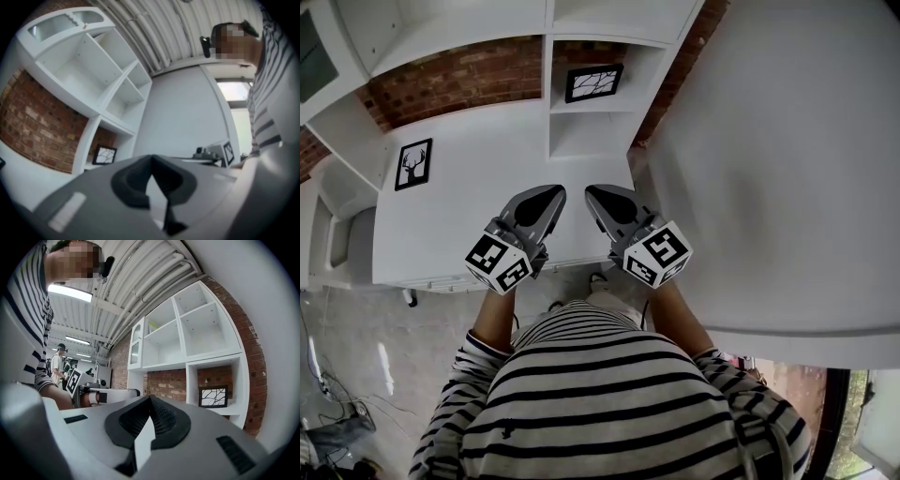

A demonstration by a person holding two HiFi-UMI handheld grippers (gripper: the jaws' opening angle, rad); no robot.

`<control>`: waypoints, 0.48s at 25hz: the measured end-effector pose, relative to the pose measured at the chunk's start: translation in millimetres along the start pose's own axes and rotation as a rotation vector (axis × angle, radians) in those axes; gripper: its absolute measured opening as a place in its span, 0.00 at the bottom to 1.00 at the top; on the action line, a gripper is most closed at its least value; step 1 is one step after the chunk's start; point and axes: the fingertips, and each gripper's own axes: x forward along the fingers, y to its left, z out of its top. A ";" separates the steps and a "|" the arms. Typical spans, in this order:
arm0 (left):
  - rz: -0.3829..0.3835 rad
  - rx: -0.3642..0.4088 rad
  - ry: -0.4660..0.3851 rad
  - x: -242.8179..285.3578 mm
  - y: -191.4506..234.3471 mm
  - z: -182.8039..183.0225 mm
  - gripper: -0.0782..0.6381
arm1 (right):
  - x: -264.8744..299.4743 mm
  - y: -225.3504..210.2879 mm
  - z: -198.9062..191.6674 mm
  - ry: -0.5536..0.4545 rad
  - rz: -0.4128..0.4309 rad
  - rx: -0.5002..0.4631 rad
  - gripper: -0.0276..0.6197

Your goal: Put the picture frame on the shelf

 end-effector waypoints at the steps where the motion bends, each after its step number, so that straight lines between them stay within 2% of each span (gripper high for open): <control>1: -0.001 0.000 0.000 0.0 -0.1 0.3 0.12 | 0.2 0.1 0.4 0.002 -0.003 -0.003 0.05; 12: -0.008 0.014 0.020 2.2 -1.8 -2.5 0.12 | 1.2 -5.7 0.6 -0.012 -0.034 0.017 0.05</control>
